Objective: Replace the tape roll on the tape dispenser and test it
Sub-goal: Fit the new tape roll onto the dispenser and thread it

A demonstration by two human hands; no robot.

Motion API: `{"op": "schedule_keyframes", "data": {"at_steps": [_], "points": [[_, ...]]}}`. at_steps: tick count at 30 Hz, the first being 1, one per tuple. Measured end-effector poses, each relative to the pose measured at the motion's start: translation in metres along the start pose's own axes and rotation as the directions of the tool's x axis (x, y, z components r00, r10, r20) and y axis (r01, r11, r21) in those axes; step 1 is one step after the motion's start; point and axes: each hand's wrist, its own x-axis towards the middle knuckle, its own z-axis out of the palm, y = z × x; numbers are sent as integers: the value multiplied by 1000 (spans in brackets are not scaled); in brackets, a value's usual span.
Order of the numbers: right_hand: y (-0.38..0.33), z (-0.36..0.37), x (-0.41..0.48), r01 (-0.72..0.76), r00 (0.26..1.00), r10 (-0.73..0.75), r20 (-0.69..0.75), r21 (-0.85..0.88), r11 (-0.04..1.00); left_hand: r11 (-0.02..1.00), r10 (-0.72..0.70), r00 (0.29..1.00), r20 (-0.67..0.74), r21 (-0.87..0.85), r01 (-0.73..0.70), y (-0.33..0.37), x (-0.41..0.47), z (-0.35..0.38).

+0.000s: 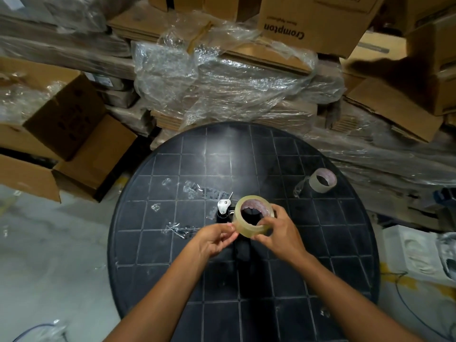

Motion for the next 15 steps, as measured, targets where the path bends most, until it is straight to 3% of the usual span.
{"op": "schedule_keyframes", "data": {"at_steps": [4,7,11,15], "points": [[12,0,16,64,997,-64,49,6,998,989,-41,999,-12,139,42,14,8,-2],[13,1,30,109,993,-109,53,12,994,992,-32,999,-38,122,37,21,17,-3],[8,7,45,109,990,-110,83,17,994,993,64,984,-169,-86,-79,18,25,9],[3,15,52,63,996,-66,61,44,997,895,159,955,-252,-372,-247,12,29,16]]}}
